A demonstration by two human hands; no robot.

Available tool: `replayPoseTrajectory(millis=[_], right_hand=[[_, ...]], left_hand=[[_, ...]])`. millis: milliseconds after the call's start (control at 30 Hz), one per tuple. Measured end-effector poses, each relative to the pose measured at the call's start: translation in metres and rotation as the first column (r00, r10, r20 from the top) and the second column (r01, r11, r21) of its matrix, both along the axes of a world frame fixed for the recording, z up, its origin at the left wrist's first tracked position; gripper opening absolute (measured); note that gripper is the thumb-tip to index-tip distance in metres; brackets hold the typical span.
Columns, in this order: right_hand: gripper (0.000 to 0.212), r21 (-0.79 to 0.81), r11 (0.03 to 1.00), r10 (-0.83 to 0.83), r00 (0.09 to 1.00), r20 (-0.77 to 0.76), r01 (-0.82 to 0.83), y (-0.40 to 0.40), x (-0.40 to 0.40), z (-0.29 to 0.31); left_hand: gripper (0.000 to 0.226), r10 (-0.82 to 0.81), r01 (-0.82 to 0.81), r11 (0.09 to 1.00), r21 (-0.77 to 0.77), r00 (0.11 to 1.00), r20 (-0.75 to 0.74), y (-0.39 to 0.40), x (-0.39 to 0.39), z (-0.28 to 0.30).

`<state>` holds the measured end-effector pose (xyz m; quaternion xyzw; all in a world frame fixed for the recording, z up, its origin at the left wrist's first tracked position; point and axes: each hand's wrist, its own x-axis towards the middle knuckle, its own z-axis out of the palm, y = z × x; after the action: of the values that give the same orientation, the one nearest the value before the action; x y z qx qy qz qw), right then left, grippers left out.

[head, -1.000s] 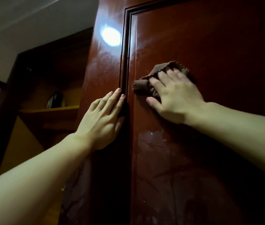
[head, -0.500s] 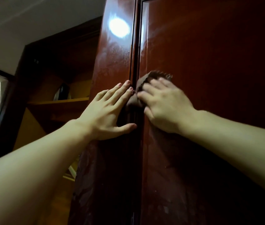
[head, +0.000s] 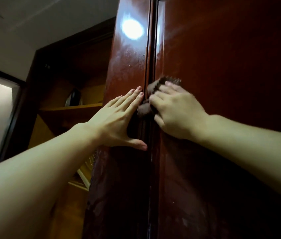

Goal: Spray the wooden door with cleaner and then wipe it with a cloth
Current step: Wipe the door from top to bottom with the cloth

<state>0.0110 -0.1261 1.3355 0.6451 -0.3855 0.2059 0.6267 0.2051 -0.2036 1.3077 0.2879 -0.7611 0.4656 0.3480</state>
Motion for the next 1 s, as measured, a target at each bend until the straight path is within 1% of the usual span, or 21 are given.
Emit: replayPoseTrajectory(millis=[67,167,200,233,267,333,400,433,500,567,600,667,700,767,833,867,933,1000], right_hand=[[0.042,0.055,0.996,0.071,0.992,-0.109,-0.065,0.004,-0.008,-0.030],[0.034,0.212,0.975,0.129,0.957,-0.261,-0.073,0.015,-0.022,-0.057],[0.032,0.219,0.974,0.127,0.949,-0.289,-0.063,0.015,-0.026,-0.056],[0.032,0.190,0.980,0.106,0.948,-0.300,-0.049,0.013,-0.028,-0.052],[0.034,0.133,0.991,0.063,0.956,-0.286,-0.026,0.011,-0.027,-0.044],[0.047,0.043,0.999,-0.016,0.984,-0.176,0.024,0.006,-0.019,-0.024],[0.052,0.029,0.999,-0.028,0.998,-0.055,0.030,0.003,-0.009,-0.016],[0.050,0.033,0.999,-0.018,0.999,-0.032,0.019,0.004,-0.006,-0.020],[0.042,0.077,0.997,0.028,0.996,-0.081,-0.022,0.004,-0.011,-0.046],[0.037,0.153,0.988,0.044,0.982,-0.183,-0.016,0.009,-0.021,-0.076],[0.037,0.167,0.986,0.042,0.977,-0.210,-0.007,0.012,-0.027,-0.083],[0.042,0.115,0.993,0.017,0.978,-0.207,0.007,0.014,-0.034,-0.078],[0.046,0.064,0.998,-0.010,0.988,-0.152,0.020,0.015,-0.036,-0.071],[0.052,-0.033,0.998,-0.050,0.999,0.016,0.050,0.019,-0.038,-0.055],[0.054,-0.044,0.996,-0.068,0.986,0.152,0.075,0.024,-0.037,-0.055],[0.053,-0.037,0.997,-0.064,0.984,0.166,0.071,0.025,-0.037,-0.062],[0.050,0.003,0.998,-0.064,0.992,0.105,0.064,0.027,-0.039,-0.087],[0.046,0.039,0.998,-0.058,0.998,0.020,0.057,0.030,-0.046,-0.109]], left_hand=[[0.141,0.004,-0.004,1.000,0.020,1.000,-0.001,-0.001,0.002,0.001],[0.137,0.034,-0.035,0.998,0.048,0.999,0.004,-0.002,0.003,0.000],[0.137,0.040,-0.040,0.998,0.050,0.999,0.005,-0.001,0.003,-0.001],[0.138,0.038,-0.038,0.998,0.048,0.999,0.002,-0.001,0.003,-0.002],[0.140,0.031,-0.031,0.999,0.044,1.000,-0.002,0.000,0.003,-0.002],[0.144,0.011,-0.011,0.999,0.053,1.000,-0.013,0.005,0.003,-0.002],[0.144,-0.005,0.006,0.997,0.072,1.000,-0.022,0.008,0.002,-0.002],[0.143,-0.011,0.013,0.997,0.070,1.000,-0.025,0.009,0.001,-0.001],[0.140,0.004,-0.002,0.998,0.066,1.000,-0.031,0.014,-0.001,0.000],[0.136,0.049,-0.046,0.996,0.078,0.998,-0.038,0.019,-0.002,0.001],[0.135,0.066,-0.063,0.995,0.081,0.997,-0.037,0.021,-0.003,0.001],[0.134,0.076,-0.074,0.996,0.056,0.997,-0.030,0.025,-0.003,0.001],[0.132,0.072,-0.072,0.997,0.021,0.997,-0.022,0.027,-0.004,0.001],[0.122,0.072,-0.073,0.996,-0.042,0.997,-0.018,0.030,-0.007,0.003],[0.108,0.067,-0.069,0.995,-0.066,0.997,-0.031,0.032,-0.015,0.006],[0.098,0.049,-0.053,0.996,-0.071,0.997,-0.051,0.034,-0.020,0.007],[0.074,0.005,-0.015,0.996,-0.086,0.993,-0.120,0.036,-0.032,0.006],[0.064,-0.007,-0.014,0.993,-0.120,0.985,-0.175,0.036,-0.043,0.005]])
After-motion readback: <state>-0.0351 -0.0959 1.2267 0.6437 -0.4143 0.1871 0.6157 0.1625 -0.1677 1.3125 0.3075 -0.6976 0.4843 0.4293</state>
